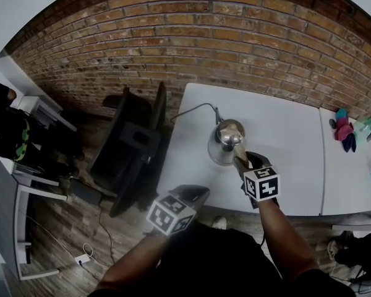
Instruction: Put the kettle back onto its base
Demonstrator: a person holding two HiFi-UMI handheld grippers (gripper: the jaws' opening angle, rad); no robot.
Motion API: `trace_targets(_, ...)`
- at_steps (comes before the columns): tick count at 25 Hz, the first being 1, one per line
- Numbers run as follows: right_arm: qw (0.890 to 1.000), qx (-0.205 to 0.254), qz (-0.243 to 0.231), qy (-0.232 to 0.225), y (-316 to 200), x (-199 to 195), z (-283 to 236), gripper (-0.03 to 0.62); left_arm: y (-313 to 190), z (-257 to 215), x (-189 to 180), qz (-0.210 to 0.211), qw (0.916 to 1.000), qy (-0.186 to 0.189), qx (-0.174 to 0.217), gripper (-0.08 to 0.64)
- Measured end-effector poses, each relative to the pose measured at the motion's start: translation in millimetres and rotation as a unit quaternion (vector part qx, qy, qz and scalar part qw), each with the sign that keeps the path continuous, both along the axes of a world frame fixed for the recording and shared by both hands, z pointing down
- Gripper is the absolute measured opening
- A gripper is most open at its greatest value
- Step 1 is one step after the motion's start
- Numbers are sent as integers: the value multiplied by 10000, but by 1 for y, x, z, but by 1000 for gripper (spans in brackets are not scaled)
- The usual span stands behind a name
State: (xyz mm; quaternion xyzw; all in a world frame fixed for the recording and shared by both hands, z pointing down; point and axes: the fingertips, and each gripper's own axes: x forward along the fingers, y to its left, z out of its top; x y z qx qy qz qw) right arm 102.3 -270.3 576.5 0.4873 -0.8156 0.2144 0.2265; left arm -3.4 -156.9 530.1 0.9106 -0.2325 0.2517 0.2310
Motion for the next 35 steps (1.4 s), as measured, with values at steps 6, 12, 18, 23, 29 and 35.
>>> trace_targets(6,10000,65,12,-71,13,6,-4,163,8,3,3,-56,10000,-9,13,0)
trace_targets(12,9997,172,-26,-152,31,16,-8,134,18,3,11,-129,9999,2,0,0)
trace_targets(18,9975,312,-114,-619,59,20,-19,28,31,1,14,-313,9995,72,13,0)
trace_targets(23,9932,420,-409,-1003,101,7,-34,26,49,-3,13,-338,9992,184,-89,0)
trace_targets(29,9892,519,-656,-1205,142,-16,-51,26,55,-9,5,-208,9996,178,15,0)
trace_targets(35,9892,496,-458,-1301,165,-36,-63,25,63,-23,2,238,9992,297,135,0)
